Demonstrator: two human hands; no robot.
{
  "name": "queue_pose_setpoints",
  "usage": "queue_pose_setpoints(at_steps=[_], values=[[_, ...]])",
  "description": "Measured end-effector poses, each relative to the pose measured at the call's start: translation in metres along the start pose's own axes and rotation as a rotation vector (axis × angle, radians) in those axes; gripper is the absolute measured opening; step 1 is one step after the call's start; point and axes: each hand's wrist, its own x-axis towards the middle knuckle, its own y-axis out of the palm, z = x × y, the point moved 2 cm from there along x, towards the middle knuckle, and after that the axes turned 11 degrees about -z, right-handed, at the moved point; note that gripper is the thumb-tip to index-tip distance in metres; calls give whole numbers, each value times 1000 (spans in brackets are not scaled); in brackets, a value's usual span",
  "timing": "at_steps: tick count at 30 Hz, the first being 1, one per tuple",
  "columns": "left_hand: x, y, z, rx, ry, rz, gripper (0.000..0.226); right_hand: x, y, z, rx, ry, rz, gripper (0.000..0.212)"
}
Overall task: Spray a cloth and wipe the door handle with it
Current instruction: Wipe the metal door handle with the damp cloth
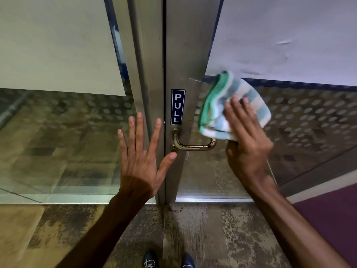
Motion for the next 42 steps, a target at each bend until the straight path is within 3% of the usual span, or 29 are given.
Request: queue_pose_setpoints(at_steps=[3,5,10,17,23,36,42], values=[[-1,0,2,8,1,-5,88,7,38,14,-115,-327,95,49],[1,2,3,16,-1,3,88,8,59,15,-210,-445,120,45],[4,8,5,24,-1,-9,88,-9,80,5,-315,-598,151,43],[4,13,4,15,-14,-14,88,-20,75,9,-333,-749,446,43],[5,13,0,-10,-29,-15,90,-11,72,19,-252,-571,692,45],[0,6,2,-35,-39,-30,87,27,73,12,-6,1,994,48],[-3,4,5,-46,-41,-23,87,53,7,-13,214,293,887,48]])
